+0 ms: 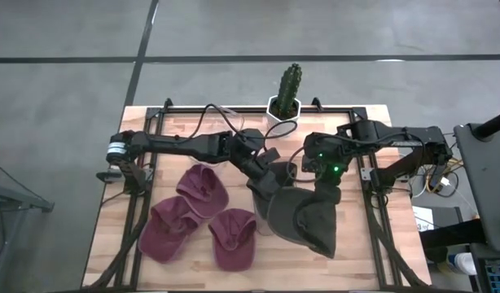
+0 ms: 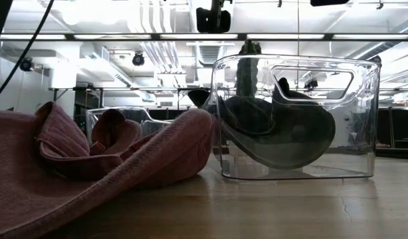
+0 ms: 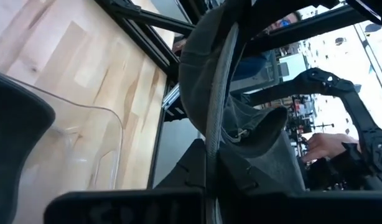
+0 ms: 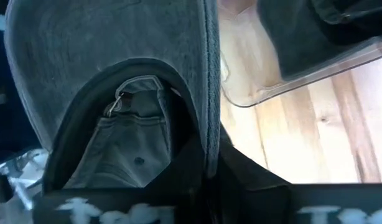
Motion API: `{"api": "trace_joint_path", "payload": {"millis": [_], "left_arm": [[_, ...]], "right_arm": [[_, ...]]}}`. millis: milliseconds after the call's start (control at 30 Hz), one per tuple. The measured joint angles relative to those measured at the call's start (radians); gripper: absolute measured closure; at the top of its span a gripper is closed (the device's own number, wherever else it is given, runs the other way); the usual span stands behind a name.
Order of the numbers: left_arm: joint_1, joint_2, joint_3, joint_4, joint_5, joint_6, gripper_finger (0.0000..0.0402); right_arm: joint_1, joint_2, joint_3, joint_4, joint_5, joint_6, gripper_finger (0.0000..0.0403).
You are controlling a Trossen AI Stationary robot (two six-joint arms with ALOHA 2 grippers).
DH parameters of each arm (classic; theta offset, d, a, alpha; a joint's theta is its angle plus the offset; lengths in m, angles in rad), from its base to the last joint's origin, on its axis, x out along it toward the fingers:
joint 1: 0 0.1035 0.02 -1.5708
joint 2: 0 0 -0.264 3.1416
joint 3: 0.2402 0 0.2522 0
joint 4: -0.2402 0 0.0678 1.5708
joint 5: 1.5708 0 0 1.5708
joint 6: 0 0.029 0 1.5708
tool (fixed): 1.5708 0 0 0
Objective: Pick & Place hat
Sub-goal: Put the black cap into the bottom transparent bin
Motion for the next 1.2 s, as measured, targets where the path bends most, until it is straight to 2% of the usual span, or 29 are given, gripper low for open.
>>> {"api": "trace_joint_path", "payload": {"millis": [167, 433, 633, 767, 867, 1000, 1200], "left_arm": [[0.001, 0.000, 0.000, -0.019, -0.012, 0.051, 0.0394], [0.017, 0.001, -0.025, -0.075, -0.051, 0.109, 0.0394], [0.049, 0.002, -0.033, -0.065, -0.199, 0.157, 0.0394], [0.087, 0.002, -0.033, -0.023, -0.309, 0.158, 0.0394], [0.121, 0.000, -0.033, 0.071, -0.362, 0.182, 0.0395], [0.170, -0.002, -0.032, 0.164, -0.489, 0.207, 0.0395], [0.237, -0.012, -0.032, 0.347, -0.578, 0.192, 0.0395]], "right_arm": [[-0.001, -0.004, 0.000, 0.006, 0.040, 0.040, 0.0344], [-0.011, -0.052, 0.000, -0.021, 0.036, 0.106, 0.0260], [-0.024, -0.131, 0.000, -0.024, 0.030, 0.229, 0.0219], [-0.026, -0.190, 0.000, 0.002, 0.042, 0.365, 0.0210], [-0.026, -0.233, 0.000, 0.063, 0.052, 0.486, 0.0209], [-0.025, -0.293, 0.000, 0.154, 0.135, 0.631, 0.0209], [-0.003, -0.361, 0.000, 0.207, 0.403, 0.799, 0.0209]]}}
